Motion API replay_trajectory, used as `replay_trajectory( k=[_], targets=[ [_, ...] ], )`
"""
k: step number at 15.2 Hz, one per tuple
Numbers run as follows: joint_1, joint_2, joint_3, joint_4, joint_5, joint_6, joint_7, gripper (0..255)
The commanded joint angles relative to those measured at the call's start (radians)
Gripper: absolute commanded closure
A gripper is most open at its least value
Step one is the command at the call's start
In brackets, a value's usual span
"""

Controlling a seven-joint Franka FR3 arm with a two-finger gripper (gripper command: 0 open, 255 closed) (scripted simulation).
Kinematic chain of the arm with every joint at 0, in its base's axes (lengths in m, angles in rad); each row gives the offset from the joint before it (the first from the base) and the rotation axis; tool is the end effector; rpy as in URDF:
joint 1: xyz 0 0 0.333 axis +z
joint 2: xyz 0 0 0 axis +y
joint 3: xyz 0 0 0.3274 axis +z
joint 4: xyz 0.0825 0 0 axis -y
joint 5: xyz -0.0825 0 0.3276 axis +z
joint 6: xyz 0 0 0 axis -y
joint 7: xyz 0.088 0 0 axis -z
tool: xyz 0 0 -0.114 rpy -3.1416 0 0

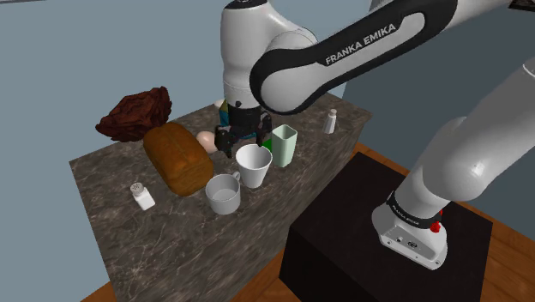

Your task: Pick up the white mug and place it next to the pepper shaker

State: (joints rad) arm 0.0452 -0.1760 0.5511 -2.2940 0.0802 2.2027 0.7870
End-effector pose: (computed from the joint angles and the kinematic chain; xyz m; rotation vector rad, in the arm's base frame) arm 0.3639 0.2603 0.4515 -3.0986 0.3741 -0.0991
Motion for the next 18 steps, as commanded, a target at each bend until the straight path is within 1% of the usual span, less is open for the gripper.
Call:
replay_trajectory(
  k=[1,4,6,9,11,12,18],
  targets=[
    [-0.004,0.087,0.035,0.038,-0.061,0.029,0.07,0],
    [0.01,0.223,0.068,0.107,-0.172,0.053,0.187,0],
    [0.034,0.317,0.074,0.16,-0.25,0.059,0.264,0],
    [0.093,0.453,0.058,0.251,-0.357,0.053,0.365,0],
    [0.14,0.541,0.039,0.318,-0.415,0.043,0.419,0],
    [0.163,0.581,0.028,0.351,-0.439,0.037,0.441,0],
    [0.18,0.632,0.0,0.336,-0.48,0.096,0.466,0]
  ],
)
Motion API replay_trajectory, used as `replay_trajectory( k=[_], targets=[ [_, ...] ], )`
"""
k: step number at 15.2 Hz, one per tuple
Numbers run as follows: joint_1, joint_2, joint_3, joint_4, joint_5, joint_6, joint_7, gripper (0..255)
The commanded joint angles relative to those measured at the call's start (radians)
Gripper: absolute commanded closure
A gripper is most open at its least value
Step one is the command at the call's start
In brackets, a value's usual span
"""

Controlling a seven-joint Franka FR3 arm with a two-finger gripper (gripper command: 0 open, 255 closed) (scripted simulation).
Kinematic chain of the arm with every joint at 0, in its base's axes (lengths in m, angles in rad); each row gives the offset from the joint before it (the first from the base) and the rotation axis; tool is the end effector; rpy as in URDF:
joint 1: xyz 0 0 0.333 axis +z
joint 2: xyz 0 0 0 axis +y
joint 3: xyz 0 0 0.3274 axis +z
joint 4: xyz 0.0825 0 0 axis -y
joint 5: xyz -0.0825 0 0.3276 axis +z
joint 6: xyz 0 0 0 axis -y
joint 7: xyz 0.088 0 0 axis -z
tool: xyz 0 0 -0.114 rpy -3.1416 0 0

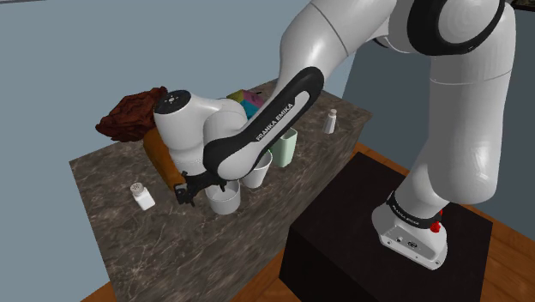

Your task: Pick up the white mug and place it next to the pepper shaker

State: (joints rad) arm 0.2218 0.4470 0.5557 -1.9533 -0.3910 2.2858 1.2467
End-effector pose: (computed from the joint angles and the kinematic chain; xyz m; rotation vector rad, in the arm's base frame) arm 0.4332 0.3794 0.3173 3.0660 -0.3799 0.0574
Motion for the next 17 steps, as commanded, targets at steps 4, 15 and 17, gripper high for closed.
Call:
replay_trajectory(
  k=[4,15,17],
  targets=[
    [0.008,0.024,-0.012,-0.007,-0.02,0.027,0.014,0],
    [0.008,0.024,-0.012,-0.007,-0.02,0.027,0.014,255],
    [0.008,0.024,-0.012,-0.007,-0.02,0.027,0.014,255]
  ],
)
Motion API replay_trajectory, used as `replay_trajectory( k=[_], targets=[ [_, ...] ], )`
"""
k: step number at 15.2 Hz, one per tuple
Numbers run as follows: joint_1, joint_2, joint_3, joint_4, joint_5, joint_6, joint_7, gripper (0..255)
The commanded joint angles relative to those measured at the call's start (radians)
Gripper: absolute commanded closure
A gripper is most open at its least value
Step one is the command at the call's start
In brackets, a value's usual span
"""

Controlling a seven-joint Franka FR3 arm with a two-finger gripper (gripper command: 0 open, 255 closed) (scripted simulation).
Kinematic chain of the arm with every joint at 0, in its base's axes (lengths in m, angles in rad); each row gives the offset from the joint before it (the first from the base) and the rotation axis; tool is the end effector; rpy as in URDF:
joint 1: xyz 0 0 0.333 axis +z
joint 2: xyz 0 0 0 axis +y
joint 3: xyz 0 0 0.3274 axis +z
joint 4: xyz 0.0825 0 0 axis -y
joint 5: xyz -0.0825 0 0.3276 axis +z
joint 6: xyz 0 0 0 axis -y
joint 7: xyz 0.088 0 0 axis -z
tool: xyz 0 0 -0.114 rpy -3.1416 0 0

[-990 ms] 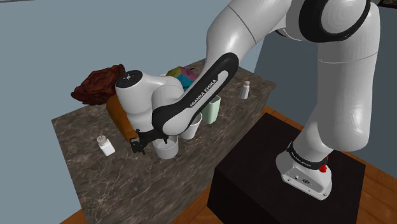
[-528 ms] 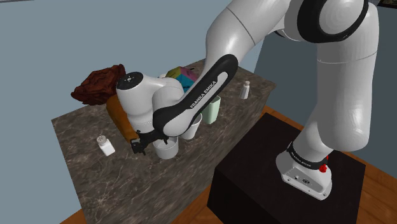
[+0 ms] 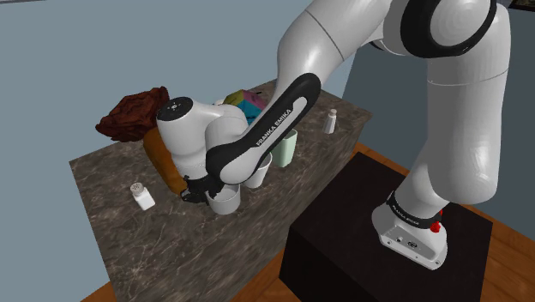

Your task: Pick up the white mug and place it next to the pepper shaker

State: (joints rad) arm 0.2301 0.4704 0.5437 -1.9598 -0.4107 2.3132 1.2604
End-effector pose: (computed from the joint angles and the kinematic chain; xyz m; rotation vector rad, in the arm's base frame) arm 0.4339 0.3798 0.3040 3.0668 -0.3794 0.0584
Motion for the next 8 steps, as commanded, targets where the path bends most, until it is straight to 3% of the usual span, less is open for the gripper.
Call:
replay_trajectory(
  k=[1,8],
  targets=[
    [0.0,0.0,0.0,0.0,0.0,0.0,0.0,255],
    [-0.016,-0.045,0.022,0.008,0.036,-0.047,-0.025,255]
  ],
)
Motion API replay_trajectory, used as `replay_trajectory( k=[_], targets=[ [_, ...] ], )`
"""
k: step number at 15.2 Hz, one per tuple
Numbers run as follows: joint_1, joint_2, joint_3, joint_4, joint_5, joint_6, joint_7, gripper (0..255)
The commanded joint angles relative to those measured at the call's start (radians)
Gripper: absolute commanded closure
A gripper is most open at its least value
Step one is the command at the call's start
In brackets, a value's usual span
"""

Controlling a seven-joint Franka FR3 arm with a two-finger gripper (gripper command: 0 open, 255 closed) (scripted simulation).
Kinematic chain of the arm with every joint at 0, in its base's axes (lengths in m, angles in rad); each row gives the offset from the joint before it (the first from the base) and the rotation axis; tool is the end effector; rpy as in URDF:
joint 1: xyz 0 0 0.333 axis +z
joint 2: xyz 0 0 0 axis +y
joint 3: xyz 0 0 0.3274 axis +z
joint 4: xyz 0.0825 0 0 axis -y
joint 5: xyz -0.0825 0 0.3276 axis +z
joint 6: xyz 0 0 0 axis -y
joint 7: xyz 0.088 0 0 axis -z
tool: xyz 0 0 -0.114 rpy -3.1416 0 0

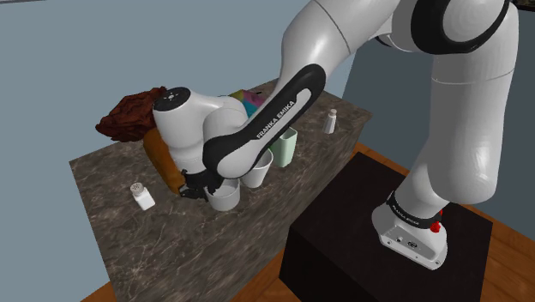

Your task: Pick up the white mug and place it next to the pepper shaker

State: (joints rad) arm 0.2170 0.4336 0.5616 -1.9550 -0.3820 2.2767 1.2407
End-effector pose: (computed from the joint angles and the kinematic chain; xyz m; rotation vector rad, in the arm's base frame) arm 0.4319 0.3787 0.3234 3.0665 -0.3795 0.0584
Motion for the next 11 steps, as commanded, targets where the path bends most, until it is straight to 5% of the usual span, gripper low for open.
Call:
replay_trajectory(
  k=[1,11],
  targets=[
    [-0.006,-0.018,0.008,0.005,0.015,-0.02,-0.01,255],
    [-0.031,-0.099,0.042,0.04,0.082,-0.121,-0.058,255]
  ],
)
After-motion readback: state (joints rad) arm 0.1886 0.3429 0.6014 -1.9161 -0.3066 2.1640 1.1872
